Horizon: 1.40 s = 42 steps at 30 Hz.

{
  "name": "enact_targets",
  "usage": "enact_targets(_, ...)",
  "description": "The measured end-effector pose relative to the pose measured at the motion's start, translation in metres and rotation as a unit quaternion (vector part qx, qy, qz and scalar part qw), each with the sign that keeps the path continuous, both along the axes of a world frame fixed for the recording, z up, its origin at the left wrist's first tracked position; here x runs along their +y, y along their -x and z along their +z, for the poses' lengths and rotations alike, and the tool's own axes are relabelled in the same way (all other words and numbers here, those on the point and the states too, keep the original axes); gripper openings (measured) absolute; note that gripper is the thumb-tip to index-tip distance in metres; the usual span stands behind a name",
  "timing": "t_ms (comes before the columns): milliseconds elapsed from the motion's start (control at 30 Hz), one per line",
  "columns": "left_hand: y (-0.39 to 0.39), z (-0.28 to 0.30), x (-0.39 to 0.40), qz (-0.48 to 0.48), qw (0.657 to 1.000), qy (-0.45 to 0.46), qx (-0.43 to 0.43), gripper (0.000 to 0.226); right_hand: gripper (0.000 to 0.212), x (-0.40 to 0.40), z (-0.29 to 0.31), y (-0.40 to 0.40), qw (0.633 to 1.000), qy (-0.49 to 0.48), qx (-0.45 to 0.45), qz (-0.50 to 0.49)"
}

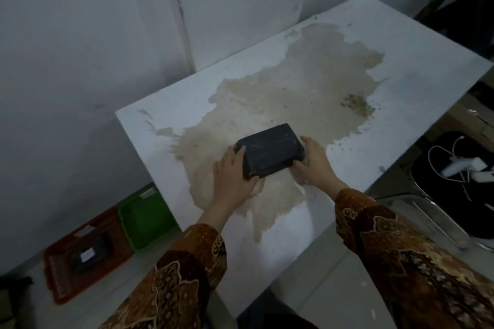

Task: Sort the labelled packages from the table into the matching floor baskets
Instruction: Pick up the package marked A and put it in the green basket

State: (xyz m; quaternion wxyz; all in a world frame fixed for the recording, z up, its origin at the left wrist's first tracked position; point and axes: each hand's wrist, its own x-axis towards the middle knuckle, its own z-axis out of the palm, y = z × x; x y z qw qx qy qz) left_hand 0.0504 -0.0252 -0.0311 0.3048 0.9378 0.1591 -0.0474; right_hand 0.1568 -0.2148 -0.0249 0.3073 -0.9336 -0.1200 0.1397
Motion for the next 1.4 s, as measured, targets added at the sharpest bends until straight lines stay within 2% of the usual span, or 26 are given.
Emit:
enact_targets(67, -0.009, -0.012, 0.000, -0.003, 0.999, -0.040, 0.014, 0.083, 0.059, -0.002, -0.003, -0.006, 1.000, -0.018, 0.014, 0.016)
enact_targets(167, -0.016, -0.020, 0.004, -0.014, 0.998, -0.058, 0.001, 0.074, 0.057, -0.004, -0.008, -0.009, 0.998, -0.053, 0.021, 0.015)
enact_targets(267, -0.017, -0.018, 0.010, -0.003, 0.999, -0.022, -0.032, 0.062, 0.055, -0.004, -0.004, -0.012, 0.993, -0.114, 0.010, 0.031)
enact_targets(367, -0.016, -0.001, 0.018, 0.048, 0.990, 0.072, -0.112, 0.046, 0.056, 0.001, 0.012, -0.018, 0.982, -0.169, -0.023, 0.085)
enact_targets(467, -0.014, 0.025, 0.033, 0.110, 0.962, 0.154, -0.199, 0.028, 0.066, 0.010, 0.028, -0.030, 0.982, -0.142, -0.024, 0.121)
enact_targets(533, -0.013, 0.041, 0.046, 0.151, 0.947, 0.206, -0.193, 0.023, 0.051, 0.024, 0.044, -0.039, 0.975, -0.165, -0.058, 0.137)
enact_targets(600, -0.013, 0.055, 0.057, 0.212, 0.918, 0.276, -0.188, 0.027, 0.039, 0.044, 0.064, -0.045, 0.967, -0.190, -0.059, 0.161)
enact_targets(733, -0.007, 0.081, 0.073, 0.320, 0.848, 0.386, -0.170, 0.045, 0.032, 0.084, 0.090, -0.045, 0.949, -0.249, 0.028, 0.193)
enact_targets(800, -0.002, 0.092, 0.075, 0.331, 0.818, 0.435, -0.180, 0.050, 0.034, 0.098, 0.093, -0.040, 0.936, -0.287, 0.074, 0.190)
enact_targets(867, 0.003, 0.098, 0.076, 0.327, 0.802, 0.461, -0.193, 0.048, 0.037, 0.107, 0.092, -0.035, 0.925, -0.322, 0.113, 0.166)
enact_targets(1000, 0.016, 0.098, 0.075, 0.311, 0.799, 0.470, -0.209, 0.043, 0.032, 0.116, 0.083, -0.024, 0.931, -0.325, 0.103, 0.133)
enact_targets(1133, 0.037, 0.091, 0.074, 0.346, 0.794, 0.451, -0.216, 0.016, 0.016, 0.131, 0.078, -0.004, 0.913, -0.365, 0.141, 0.112)
enact_targets(1300, 0.087, 0.080, 0.096, 0.439, 0.742, 0.436, -0.259, 0.009, 0.022, 0.185, 0.065, 0.046, 0.922, -0.343, 0.134, 0.118)
enact_targets(1400, 0.134, 0.073, 0.127, 0.477, 0.734, 0.394, -0.278, 0.008, 0.024, 0.228, 0.055, 0.089, 0.930, -0.318, 0.117, 0.142)
